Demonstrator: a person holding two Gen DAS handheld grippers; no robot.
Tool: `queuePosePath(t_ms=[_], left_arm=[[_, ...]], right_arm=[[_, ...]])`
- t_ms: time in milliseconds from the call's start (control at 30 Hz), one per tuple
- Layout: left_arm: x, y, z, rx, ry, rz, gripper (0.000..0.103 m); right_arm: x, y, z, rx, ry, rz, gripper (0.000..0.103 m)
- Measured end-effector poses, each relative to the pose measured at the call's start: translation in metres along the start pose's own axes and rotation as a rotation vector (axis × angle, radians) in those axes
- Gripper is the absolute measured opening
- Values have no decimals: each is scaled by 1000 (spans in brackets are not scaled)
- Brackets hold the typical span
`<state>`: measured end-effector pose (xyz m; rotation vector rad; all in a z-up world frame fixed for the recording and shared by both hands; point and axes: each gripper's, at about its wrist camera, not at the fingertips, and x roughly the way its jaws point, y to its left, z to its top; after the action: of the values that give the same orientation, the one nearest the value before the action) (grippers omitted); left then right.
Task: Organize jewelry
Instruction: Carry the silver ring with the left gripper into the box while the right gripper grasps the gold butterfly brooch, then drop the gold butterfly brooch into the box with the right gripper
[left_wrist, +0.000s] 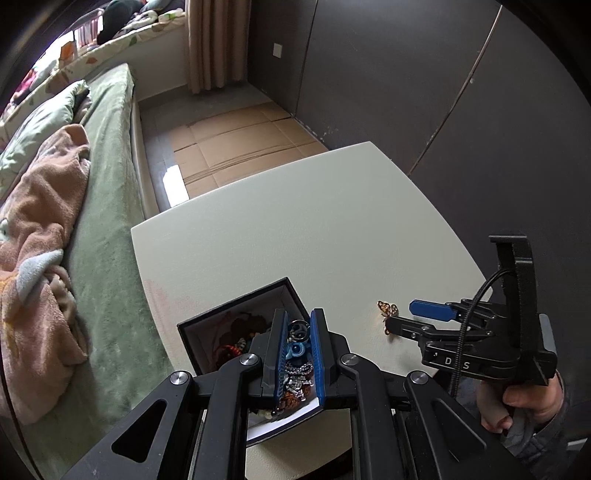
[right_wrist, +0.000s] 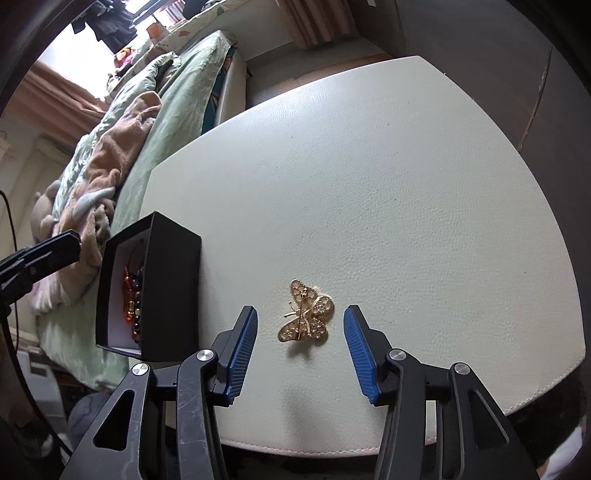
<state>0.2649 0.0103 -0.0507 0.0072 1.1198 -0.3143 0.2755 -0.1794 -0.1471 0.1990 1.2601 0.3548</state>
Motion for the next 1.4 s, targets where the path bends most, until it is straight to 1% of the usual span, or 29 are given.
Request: queuePosePath(t_ms=[67,100,200,233,300,367,400,433,533,633,700,767,800,833,967,1100,1300,1400], left_arm=[[-2,2,-3,-6,3,-1,13],[-2,3,-5,-6,7,4,13],[-2,6,-10,-16,19,11,13],[-2,8,-11,-26,18,9,13],[-3,13,-12,-49,16,10,13],[-5,18,-14,-75,17,8,13],[-5,19,-15,-85,16,0,13],[-5,21,-16,-96,18,-11,13],[-2,29,-21,-140,44,-36,14],[0,33,-26,-161,57,-33,15],[0,36,-29,-169,58,-44,27],[-2,37,-31,-173,52,-58,69],[-3,38,-31,-174,44,-63,76],[-5,38,-32,-174,35,-63,78],[-13,44,-33,-184,18,-45,78],[-19,52,-38,-191,2,-23,78],[-28,67,-52,-202,-17,11,78],[-32,75,-59,-220,-28,17,78]], right_arm=[[7,6,-1,-14,14,-27,43],[10,8,-1,-21,20,-42,38],[16,20,-3,-71,18,-104,34],[17,24,-3,-87,17,-123,30],[18,31,-5,-117,8,-160,29],[16,35,-6,-136,-5,-169,23],[12,37,-6,-142,-18,-162,16],[9,37,-7,-143,-28,-157,13],[1,32,-7,-109,-36,-121,13],[-7,26,-6,-79,-56,-80,13],[-13,23,-6,-60,-72,-43,13],[-20,21,-6,-43,-87,-4,13],[-23,21,-6,-38,-97,17,13],[-27,21,-5,-35,-112,33,13],[-40,26,-4,-35,-175,83,13],[-50,37,0,-51,-230,159,13],[-56,69,-5,-119,-244,289,13],[-56,90,-9,-169,-248,327,13]])
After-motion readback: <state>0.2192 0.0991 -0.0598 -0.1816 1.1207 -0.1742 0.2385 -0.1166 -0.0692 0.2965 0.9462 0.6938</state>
